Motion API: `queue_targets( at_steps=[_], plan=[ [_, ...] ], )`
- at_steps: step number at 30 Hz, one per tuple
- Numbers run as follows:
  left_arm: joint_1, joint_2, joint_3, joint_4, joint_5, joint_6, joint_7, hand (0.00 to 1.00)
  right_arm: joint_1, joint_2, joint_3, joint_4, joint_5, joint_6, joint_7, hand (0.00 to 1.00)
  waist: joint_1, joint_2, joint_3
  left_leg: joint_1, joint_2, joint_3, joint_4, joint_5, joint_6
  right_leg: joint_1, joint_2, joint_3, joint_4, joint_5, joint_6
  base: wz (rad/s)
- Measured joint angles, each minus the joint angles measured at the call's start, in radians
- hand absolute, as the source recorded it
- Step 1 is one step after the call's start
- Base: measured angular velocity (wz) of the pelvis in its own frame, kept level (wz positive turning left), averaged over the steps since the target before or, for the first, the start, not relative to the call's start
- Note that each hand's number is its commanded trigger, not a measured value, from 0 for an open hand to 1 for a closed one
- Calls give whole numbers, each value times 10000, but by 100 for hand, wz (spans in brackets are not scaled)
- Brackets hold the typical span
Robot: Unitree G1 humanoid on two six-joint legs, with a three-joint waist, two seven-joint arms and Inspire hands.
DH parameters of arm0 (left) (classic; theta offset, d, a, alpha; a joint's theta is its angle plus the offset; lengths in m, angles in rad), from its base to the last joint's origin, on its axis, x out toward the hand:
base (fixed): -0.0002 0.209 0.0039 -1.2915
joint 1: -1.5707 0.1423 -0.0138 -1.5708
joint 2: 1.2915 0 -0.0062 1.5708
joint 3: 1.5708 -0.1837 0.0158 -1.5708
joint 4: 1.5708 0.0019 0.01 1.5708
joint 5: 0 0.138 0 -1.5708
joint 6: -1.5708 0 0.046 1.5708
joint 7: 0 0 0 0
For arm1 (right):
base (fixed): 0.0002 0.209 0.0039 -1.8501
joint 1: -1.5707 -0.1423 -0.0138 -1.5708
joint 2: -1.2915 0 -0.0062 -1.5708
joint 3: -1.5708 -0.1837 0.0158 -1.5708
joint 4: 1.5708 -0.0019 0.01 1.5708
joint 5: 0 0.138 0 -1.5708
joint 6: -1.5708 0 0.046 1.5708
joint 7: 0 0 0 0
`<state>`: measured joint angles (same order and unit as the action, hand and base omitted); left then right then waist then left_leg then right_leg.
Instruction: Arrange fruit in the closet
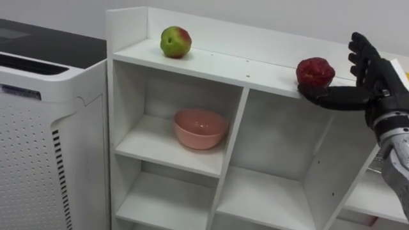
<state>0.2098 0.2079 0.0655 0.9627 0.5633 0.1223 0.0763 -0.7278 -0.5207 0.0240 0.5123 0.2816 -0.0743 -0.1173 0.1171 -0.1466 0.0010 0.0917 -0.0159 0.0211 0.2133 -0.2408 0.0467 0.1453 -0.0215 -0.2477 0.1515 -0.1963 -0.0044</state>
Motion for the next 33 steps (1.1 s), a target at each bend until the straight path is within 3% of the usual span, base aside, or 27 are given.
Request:
queue_targets(
  at_steps=[5, 6, 7, 8, 20, 24, 33],
  plan=[
    [6, 16, 1, 16, 5, 33, 0, 0, -14, -53, 27, 41, 1, 18, 125, 1, 12, 5, 12, -12, -1, -1, 14, 0, 0, 2, -4, -1, 3, 0, 0, 0],
    [13, 22, 1, 26, 5, 39, 1, 0, -108, -63, 106, 174, -1, 12, 150, 49, 14, 0, 17, -11, -1, -1, 15, 0, 0, 2, -4, -2, 5, 0, 0, 0],
    [15, 23, 0, 28, 5, 48, 2, 0, -187, -74, 163, 247, -1, 17, 187, 78, 9, 0, 21, -12, -1, 0, 19, 0, 0, 1, -4, -2, 5, 0, 0, 0],
    [8, 25, -2, 27, -3, 67, 2, 0, -311, -129, 294, 351, 0, 34, 278, 100, -26, -3, 30, -16, -1, 7, 33, 0, -1, -3, -5, -4, 5, 0, 0, 0],
    [-54, 253, 2, 19, -14, 54, 6, 0, -412, -691, 739, 635, 286, 29, 889, 100, 16, -191, 25, -84, 6, 0, 92, 11, -18, -21, -12, -13, 6, 0, -1, 0],
    [-62, 328, 0, 18, -13, 60, 7, 0, -844, -728, 797, 1063, 265, 113, 985, 100, 4, -291, 69, -114, 7, -6, 78, 10, -18, -51, -7, -20, 7, 2, -4, 0],
    [-189, 575, -3, 21, -13, 14, 75, 0, -884, -1065, 1049, 1059, 625, 85, 1062, 100, 14, -290, 69, -72, 6, -74, 50, 10, -20, -9, 5, 19, -9, 2, -5, 2]
  ],
)
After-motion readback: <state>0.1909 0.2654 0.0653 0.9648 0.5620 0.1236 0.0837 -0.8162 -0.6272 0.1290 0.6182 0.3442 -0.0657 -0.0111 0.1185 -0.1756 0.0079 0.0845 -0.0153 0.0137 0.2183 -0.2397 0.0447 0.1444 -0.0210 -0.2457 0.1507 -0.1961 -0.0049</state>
